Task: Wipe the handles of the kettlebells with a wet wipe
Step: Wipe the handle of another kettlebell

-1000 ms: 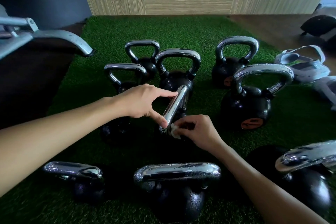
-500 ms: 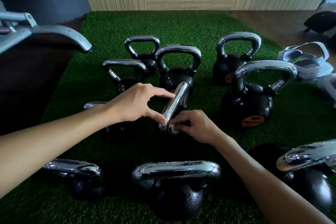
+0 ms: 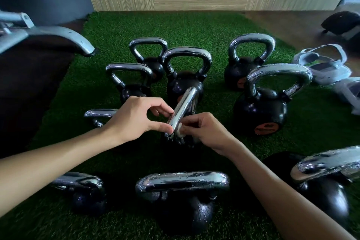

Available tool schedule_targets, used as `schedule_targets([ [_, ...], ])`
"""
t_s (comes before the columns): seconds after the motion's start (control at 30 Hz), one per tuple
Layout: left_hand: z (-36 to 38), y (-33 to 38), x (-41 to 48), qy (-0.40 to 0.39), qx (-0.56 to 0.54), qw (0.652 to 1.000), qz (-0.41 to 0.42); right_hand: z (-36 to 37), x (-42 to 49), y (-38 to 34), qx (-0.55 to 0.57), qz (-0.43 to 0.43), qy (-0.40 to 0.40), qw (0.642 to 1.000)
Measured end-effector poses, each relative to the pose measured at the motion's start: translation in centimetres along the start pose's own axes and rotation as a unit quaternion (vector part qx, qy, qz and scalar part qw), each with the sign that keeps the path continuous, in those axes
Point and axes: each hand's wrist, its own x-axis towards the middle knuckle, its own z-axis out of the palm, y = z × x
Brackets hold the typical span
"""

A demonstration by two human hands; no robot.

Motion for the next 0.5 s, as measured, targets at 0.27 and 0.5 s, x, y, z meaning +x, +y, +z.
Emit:
schedule_targets([
  [0.27, 1.0, 1.1, -2.8, 0.064, 0.010, 0.998, -0.016, 0.6, -0.1, 0.8, 0.139, 0.064, 0.051, 0.987],
  [0.5, 1.6, 1.1, -2.9, 0.073, -0.015, 0.997, -0.036, -0.1, 2.5, -0.6, 0.231, 0.105, 0.175, 0.951],
])
